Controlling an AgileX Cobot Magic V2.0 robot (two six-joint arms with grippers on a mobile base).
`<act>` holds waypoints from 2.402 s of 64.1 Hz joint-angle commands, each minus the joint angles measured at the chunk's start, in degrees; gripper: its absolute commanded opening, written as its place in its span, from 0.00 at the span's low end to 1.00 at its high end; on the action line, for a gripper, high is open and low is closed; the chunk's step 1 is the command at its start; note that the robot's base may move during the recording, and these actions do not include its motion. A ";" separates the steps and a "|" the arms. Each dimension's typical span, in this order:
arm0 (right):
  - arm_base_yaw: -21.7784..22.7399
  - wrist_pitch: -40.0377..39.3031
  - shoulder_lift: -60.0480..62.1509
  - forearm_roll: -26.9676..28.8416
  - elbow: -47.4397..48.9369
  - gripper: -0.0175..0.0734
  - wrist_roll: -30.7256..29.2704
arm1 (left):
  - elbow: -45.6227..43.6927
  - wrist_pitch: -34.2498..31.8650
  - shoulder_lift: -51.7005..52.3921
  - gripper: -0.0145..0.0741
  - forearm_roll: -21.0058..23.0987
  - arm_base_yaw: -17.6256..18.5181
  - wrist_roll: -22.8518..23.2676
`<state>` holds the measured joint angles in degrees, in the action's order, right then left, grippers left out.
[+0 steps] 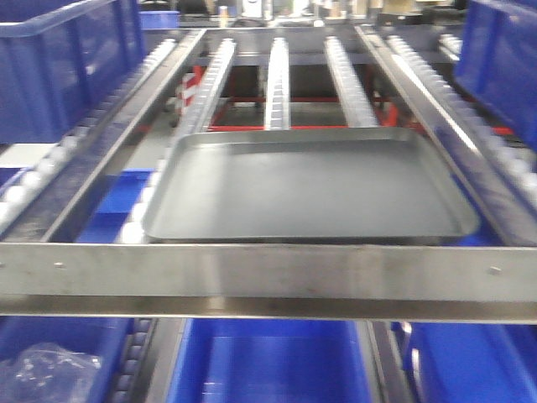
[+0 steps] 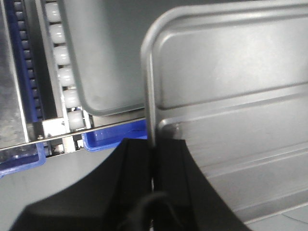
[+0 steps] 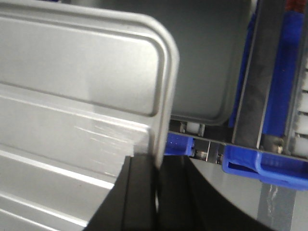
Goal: Grab silver tray and place in blue box
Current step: 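Hold the tray with both grippers while the base backs away, then carry the tray in both grippers while driving across the room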
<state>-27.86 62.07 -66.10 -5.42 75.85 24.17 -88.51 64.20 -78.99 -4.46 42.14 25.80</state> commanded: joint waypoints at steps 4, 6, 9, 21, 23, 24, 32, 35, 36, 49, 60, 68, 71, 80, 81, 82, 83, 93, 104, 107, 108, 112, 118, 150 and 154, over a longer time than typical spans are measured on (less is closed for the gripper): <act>0.21 -2.48 1.42 -3.09 1.75 0.25 -1.01 | -1.44 -0.23 1.75 0.05 -2.19 0.33 -1.50; 0.21 -2.48 1.42 -3.09 1.75 0.25 -1.01 | -1.44 -0.23 1.75 0.05 -2.19 0.33 -1.50; 0.21 -2.48 1.42 -3.09 1.75 0.25 -1.01 | -1.44 -0.23 1.75 0.05 -2.19 0.33 -1.50; 0.21 -2.48 1.42 -3.09 1.75 0.25 -1.01 | -1.44 -0.23 1.75 0.05 -2.14 0.33 -1.50; 0.21 -2.48 1.42 -3.09 1.75 0.25 -1.01 | -1.44 -0.23 1.75 0.05 -2.14 0.33 -1.50; 0.21 -2.48 1.42 -3.09 1.75 0.25 -1.01 | -1.44 -0.23 1.75 0.05 -2.14 0.33 -1.50; 0.21 -2.48 1.42 -3.09 1.75 0.25 -1.01 | -1.44 -0.23 1.75 0.05 -2.14 0.33 -1.50; 0.21 -2.48 1.42 -3.09 1.75 0.25 -1.01 | -1.44 -0.23 1.75 0.05 -2.14 0.33 -1.50; 0.21 -2.48 1.42 -3.09 1.75 0.25 -1.01 | -1.44 -0.23 1.75 0.05 -2.14 0.33 -1.50; 0.21 -2.48 1.42 -3.09 1.75 0.25 -1.01 | -1.44 -0.23 1.75 0.05 -2.14 0.33 -1.50; 0.21 -2.48 1.42 -3.09 1.75 0.25 -1.01 | -1.44 -0.23 1.75 0.05 -2.14 0.33 -1.50; 0.21 -2.48 1.42 -3.09 1.75 0.25 -1.01 | -1.44 -0.23 1.75 0.05 -2.14 0.33 -1.50; 0.21 -2.48 1.42 -3.09 1.75 0.25 -1.01 | -1.44 -0.23 1.75 0.05 -2.14 0.33 -1.50; 0.21 -2.48 1.42 -3.09 1.75 0.25 -1.01 | -1.44 -0.23 1.75 0.05 -2.14 0.33 -1.50; 0.21 -2.48 1.42 -3.09 1.75 0.25 -1.01 | -1.44 -0.23 1.75 0.05 -2.14 0.33 -1.50; 0.21 -2.48 1.42 -3.09 1.75 0.25 -1.01 | -1.44 -0.23 1.75 0.05 -2.14 0.33 -1.50; 0.21 -2.48 1.42 -3.09 1.75 0.25 -1.01 | -1.44 -0.23 1.75 0.05 -2.14 0.33 -1.50; 0.21 -2.48 1.42 -3.09 1.75 0.25 -1.01 | -1.44 -0.23 1.75 0.05 -2.14 0.33 -1.50; 0.21 -2.48 1.42 -3.09 1.75 0.25 -1.01 | -1.44 -0.23 1.75 0.05 -2.14 0.33 -1.50; 0.21 -2.48 1.42 -3.09 1.75 0.25 -1.01 | -1.44 -0.23 1.75 0.05 -2.14 0.33 -1.50; 0.21 -2.48 1.42 -3.09 1.75 0.25 -1.01 | -1.44 -0.23 1.75 0.05 -2.14 0.33 -1.50; 0.21 -2.48 1.42 -3.09 1.75 0.25 -1.01 | -1.44 -0.23 1.75 0.05 -2.14 0.33 -1.50; 0.21 -2.48 1.42 -3.09 1.75 0.25 -1.01 | -1.44 -0.23 1.75 0.05 -2.14 0.33 -1.50; 0.21 -2.48 1.42 -3.09 1.75 0.25 -1.01 | -1.44 -0.23 1.75 0.05 -2.14 0.33 -1.50; 0.21 -2.48 1.42 -3.09 1.75 0.25 -1.01 | -1.44 -0.23 1.75 0.05 -2.14 0.33 -1.50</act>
<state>-27.86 62.11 -66.10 -5.42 75.85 24.17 -88.51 64.23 -79.09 -4.46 42.24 25.70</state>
